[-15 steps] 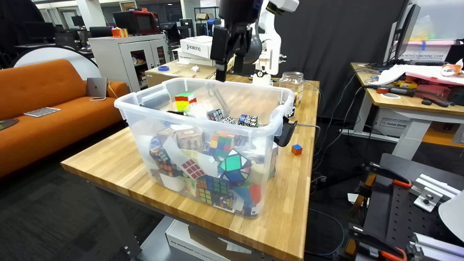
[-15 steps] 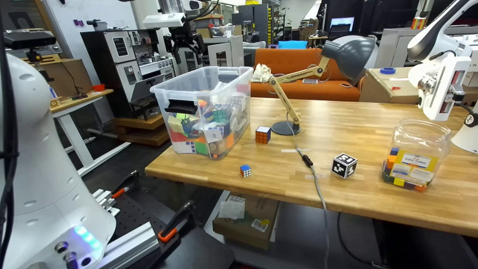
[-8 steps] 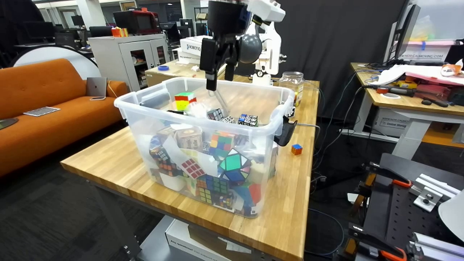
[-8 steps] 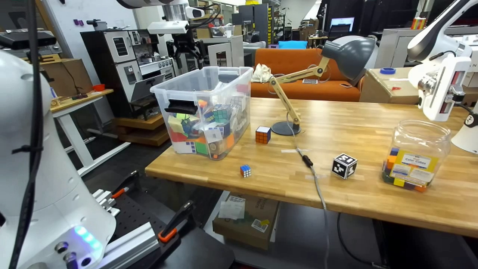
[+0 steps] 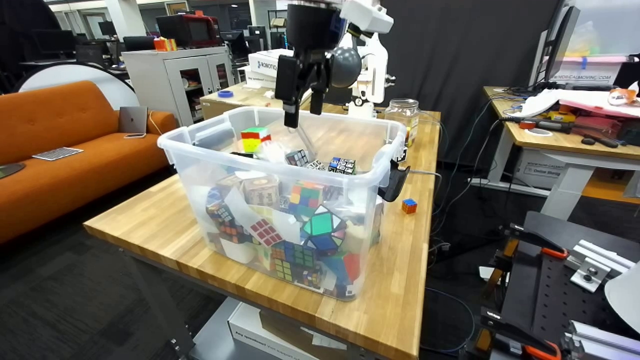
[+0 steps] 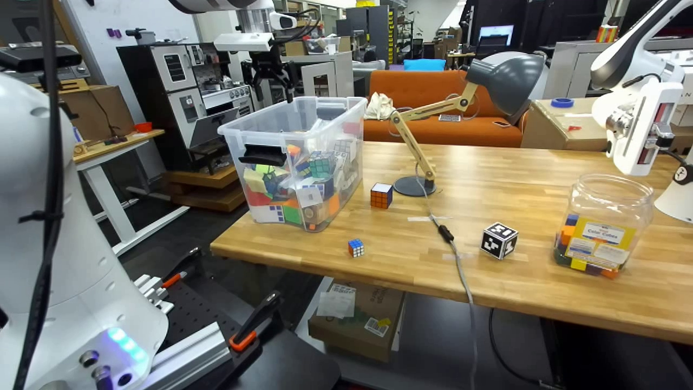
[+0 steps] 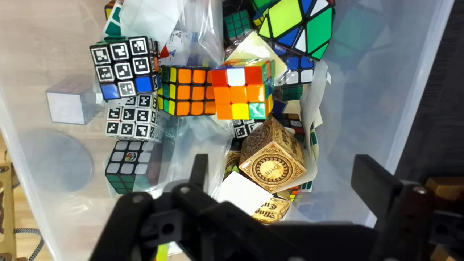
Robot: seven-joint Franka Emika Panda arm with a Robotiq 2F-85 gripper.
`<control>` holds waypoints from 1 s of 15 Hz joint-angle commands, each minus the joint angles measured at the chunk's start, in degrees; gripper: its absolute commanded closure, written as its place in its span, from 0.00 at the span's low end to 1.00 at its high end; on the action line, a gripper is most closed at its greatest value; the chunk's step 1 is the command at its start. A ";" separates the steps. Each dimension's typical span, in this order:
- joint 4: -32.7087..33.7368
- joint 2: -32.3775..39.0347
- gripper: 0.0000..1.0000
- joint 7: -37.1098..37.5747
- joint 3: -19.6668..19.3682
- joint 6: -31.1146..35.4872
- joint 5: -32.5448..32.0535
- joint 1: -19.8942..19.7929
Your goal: Take one cube out of the storage box and put it on the table
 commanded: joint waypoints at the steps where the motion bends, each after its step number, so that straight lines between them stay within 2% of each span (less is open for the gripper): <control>1: 1.01 2.94 0.00 -6.02 -0.18 0.94 7.24 -0.72; 4: 1.90 6.66 0.00 -11.05 -0.53 -0.04 13.21 -1.99; 11: 6.59 15.36 0.00 -12.47 -0.37 -0.75 14.03 -4.62; 12: 4.69 13.88 0.00 -10.95 -0.73 0.01 12.41 -4.32; 15: 5.87 15.30 0.00 -10.93 -0.42 0.01 12.38 -4.33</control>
